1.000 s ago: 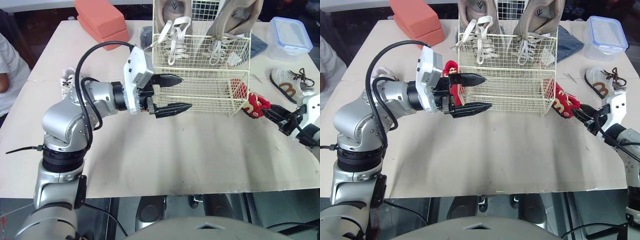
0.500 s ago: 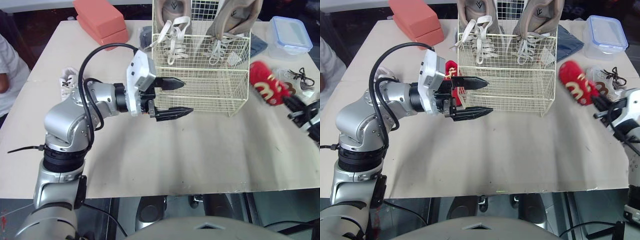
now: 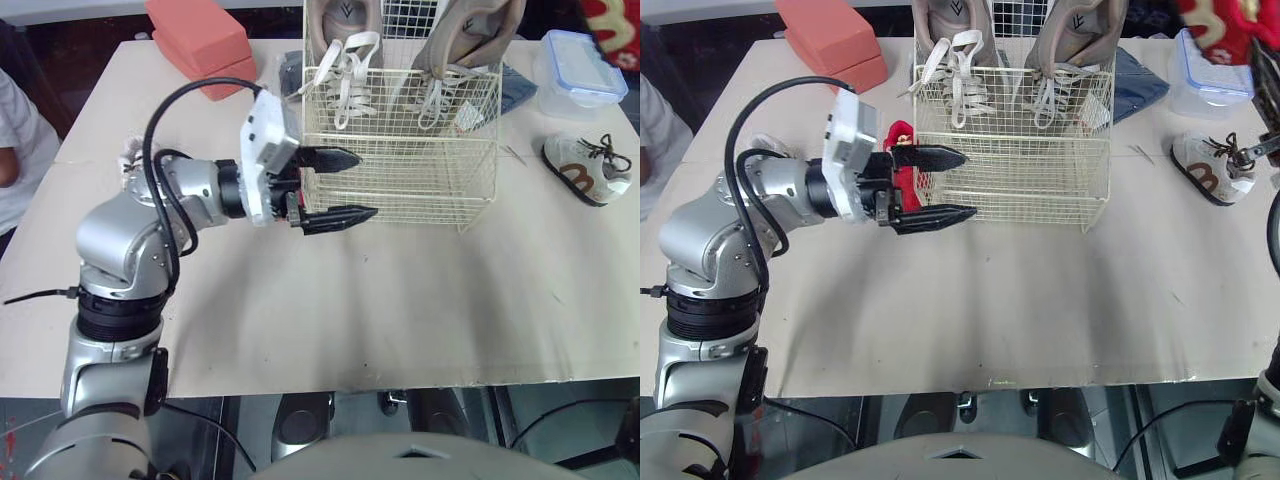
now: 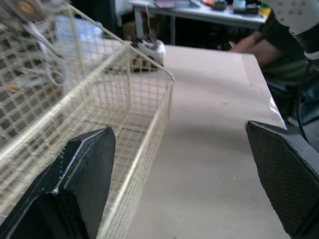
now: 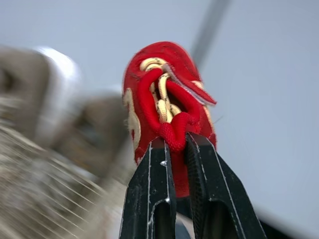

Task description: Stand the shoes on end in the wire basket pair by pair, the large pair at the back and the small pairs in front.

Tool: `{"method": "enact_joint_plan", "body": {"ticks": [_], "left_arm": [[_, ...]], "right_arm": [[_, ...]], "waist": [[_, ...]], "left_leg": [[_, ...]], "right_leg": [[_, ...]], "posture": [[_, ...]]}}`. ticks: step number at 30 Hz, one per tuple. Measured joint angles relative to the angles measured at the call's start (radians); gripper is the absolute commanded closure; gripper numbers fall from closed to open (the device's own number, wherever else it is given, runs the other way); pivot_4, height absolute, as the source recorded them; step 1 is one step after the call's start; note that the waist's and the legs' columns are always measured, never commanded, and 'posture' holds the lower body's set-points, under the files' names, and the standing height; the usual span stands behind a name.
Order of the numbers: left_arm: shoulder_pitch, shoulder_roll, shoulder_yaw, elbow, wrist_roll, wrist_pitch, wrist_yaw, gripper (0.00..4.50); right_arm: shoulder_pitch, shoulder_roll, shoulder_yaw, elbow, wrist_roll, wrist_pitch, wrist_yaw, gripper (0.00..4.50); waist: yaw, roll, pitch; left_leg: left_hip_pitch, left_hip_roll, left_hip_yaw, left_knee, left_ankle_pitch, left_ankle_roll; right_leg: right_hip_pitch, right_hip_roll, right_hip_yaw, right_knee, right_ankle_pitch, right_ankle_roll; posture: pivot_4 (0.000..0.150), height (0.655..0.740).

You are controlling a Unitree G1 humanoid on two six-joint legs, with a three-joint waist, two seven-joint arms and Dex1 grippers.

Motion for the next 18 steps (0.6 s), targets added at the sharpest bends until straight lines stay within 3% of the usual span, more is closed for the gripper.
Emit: {"method": "enact_joint_plan", "body": {"ticks": [4, 9, 14, 18], "left_arm": [[-0.013, 0.028, 0.014, 0.055, 0.006, -0.047, -0.065, 0.0], [-0.013, 0.087, 0.04, 0.082, -0.005, -0.08, -0.167, 0.0], [-0.011, 0.137, 0.038, 0.083, -0.041, -0.052, -0.271, 0.0], [-0.037, 0.141, 0.009, 0.092, -0.038, -0.036, -0.303, 0.0]], "right_arm": [[-0.013, -0.13, 0.052, -0.058, 0.062, 0.03, 0.152, 4.46], [0.015, -0.252, 0.112, -0.065, -0.003, -0.045, 0.371, 4.46], [-0.014, -0.272, 0.222, -0.003, -0.095, -0.234, 0.58, 4.46], [-0.145, -0.264, 0.34, 0.073, -0.184, -0.442, 0.704, 4.46]], "waist": [[0.001, 0.0, 0.0], [0.001, 0.0, 0.0], [0.0, 0.0, 0.0], [0.0, 0.0, 0.001]], "left_leg": [[-0.001, 0.0, 0.0, 0.0, 0.0, 0.0], [-0.001, 0.0, 0.0, -0.006, 0.0, 0.0], [-0.001, 0.0, 0.0, -0.007, 0.0, 0.0], [0.0, 0.0, 0.0, -0.007, 0.0, 0.0]], "right_leg": [[0.0, 0.0, -0.001, -0.002, 0.0, 0.0], [0.001, 0.001, -0.002, -0.009, 0.0, 0.0], [0.001, 0.0, -0.001, -0.011, 0.0, 0.001], [0.001, 0.001, -0.002, -0.01, 0.0, 0.001]], "posture": [[0.15, 0.686], [0.15, 0.686], [0.15, 0.686], [0.15, 0.686]]}}
